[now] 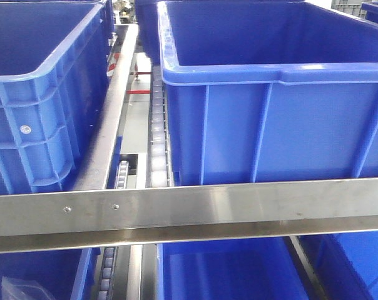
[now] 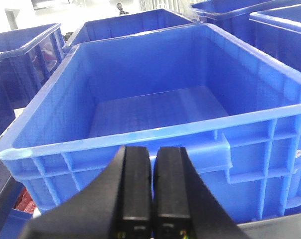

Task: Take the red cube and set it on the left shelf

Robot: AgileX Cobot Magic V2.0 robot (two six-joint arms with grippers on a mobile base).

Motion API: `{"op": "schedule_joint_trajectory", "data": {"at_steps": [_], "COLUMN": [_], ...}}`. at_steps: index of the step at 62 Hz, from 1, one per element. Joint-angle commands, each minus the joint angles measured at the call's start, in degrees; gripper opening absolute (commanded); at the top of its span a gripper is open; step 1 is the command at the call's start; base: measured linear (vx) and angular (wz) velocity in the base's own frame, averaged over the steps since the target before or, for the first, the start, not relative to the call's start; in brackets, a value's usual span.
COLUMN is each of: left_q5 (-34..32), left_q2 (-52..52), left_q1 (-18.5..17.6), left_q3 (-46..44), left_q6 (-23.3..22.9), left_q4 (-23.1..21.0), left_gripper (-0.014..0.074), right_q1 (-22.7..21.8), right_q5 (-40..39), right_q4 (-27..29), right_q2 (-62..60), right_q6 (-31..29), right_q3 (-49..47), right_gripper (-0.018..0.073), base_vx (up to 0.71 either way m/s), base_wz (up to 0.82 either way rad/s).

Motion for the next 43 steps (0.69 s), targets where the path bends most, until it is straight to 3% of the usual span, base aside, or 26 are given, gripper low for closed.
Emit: {"op": "schedule_joint_trajectory", "data": {"at_steps": [1,11,24,43], "left_q5": [-5.13,-5.13,-5.13,-5.13], "left_q2": [-0.02,-0.02,-0.02,-0.02], "left_q1": [-0.38,-0.38,-0.38,-0.38], "left_q3": [1.26,1.26,1.26,1.26], "left_q6": [0.03,0.03,0.03,0.03], "left_q4": [-0.27,-0.27,-0.27,-0.27], "left_gripper": [0.0106,0.0106,0.0106,0.0106], "right_q1": [-2.15,-5.3,-5.93,-5.93], "right_q5": [-5.22,-5.25,-3.53,-2.66], "right_q4": [-0.79,-0.79,-0.79,-0.79], "right_q2": [-5.52,-14.02,-22.81,-24.22], "right_q6": [-0.42,-0.42,-0.42,-0.42], "right_q3": [2.44,10.04,16.39,19.48], "right_gripper": [0.0049,0.0049,0.0049,0.0049], "base_vx": [0.0,0.0,-0.01,-0.01], "base_wz": [0.0,0.0,-0.07,0.05]}}
